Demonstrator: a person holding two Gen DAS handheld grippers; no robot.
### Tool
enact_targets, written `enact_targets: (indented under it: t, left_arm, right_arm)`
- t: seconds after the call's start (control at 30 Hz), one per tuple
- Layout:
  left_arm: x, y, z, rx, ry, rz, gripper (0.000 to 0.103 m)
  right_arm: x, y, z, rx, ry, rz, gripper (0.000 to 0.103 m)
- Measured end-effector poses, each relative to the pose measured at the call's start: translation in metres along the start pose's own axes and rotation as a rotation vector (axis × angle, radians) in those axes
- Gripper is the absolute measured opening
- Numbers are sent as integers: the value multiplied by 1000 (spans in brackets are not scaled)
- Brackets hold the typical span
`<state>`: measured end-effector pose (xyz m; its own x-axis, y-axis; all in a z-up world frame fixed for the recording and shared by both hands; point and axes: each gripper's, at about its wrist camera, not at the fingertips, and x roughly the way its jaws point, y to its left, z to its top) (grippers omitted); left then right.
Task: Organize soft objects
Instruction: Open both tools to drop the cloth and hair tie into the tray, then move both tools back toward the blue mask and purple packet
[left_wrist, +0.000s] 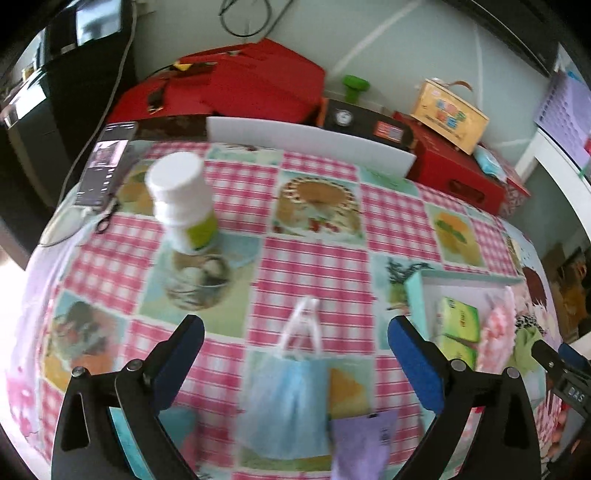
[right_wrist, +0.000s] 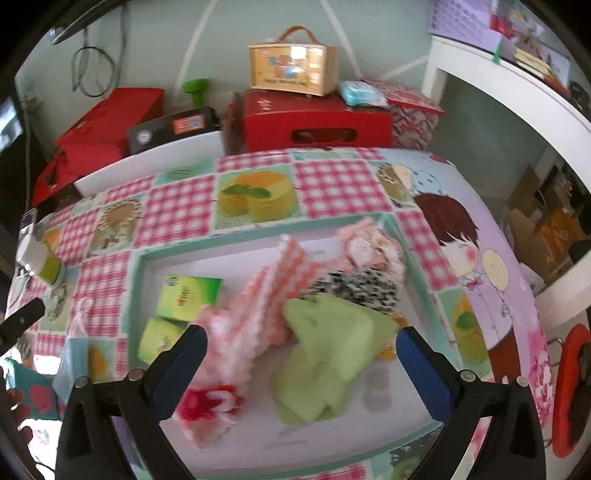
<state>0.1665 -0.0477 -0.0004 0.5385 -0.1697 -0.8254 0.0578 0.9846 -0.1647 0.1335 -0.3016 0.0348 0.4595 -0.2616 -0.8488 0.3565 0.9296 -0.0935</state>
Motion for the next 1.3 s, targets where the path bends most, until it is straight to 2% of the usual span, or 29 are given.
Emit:
enact_targets:
  t: [0.27,0.37,0.6,0.83,1.07,1.27,1.3]
  left_arm:
    - [-6,24,-2,-17,57,19,100]
    - [-6,27,-4,-15,86,27,100]
    - [4,30,-10,5,170,80,100]
    - [6,29,-14,16,198,32,100]
    - [4,44,-11,-33,196,13,100]
    - [3,51,-11,-56,192,-7,100]
    - [3,52,-11,-58,191,-11,100]
  right_arm:
    - [-13,63,-5,-135,-11,145,103]
    - [-7,96,-13,-207,28,209,103]
    - [6,157,-46,-370,122,278,103]
    - [2,184,-70,-436,153,294,103]
    - [6,203,-97,-505,199,295,103]
    - [18,205,-109,-518,216,252,102]
    - [19,205,-110,-520,214,243,99]
